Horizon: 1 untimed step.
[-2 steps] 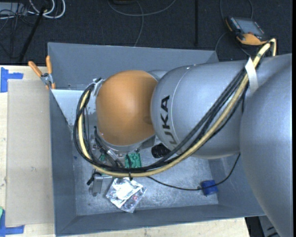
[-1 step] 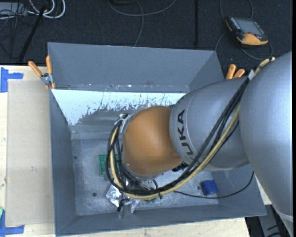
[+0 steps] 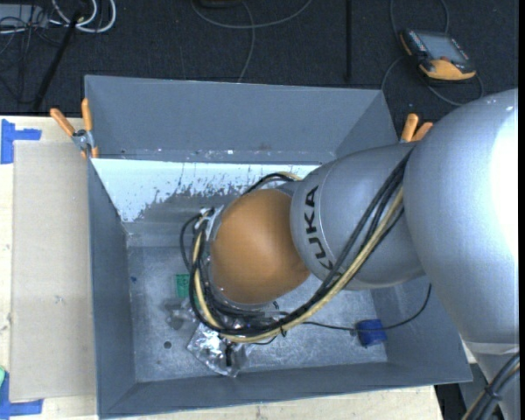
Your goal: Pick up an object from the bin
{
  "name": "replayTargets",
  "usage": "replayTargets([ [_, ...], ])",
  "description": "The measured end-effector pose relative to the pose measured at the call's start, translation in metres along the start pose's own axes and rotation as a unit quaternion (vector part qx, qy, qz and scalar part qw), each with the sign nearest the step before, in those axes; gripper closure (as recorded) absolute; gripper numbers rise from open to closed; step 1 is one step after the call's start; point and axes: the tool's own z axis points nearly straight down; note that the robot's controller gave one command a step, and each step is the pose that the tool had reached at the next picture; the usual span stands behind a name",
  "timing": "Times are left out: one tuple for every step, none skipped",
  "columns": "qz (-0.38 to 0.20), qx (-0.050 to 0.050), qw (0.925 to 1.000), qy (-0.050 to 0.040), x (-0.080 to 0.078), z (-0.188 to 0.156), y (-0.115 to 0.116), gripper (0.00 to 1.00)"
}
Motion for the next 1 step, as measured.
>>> replayTargets([
  [0.002, 0.000, 1.0000, -0.0005, -0.0004, -0.0012, -0.0004, 1.00],
])
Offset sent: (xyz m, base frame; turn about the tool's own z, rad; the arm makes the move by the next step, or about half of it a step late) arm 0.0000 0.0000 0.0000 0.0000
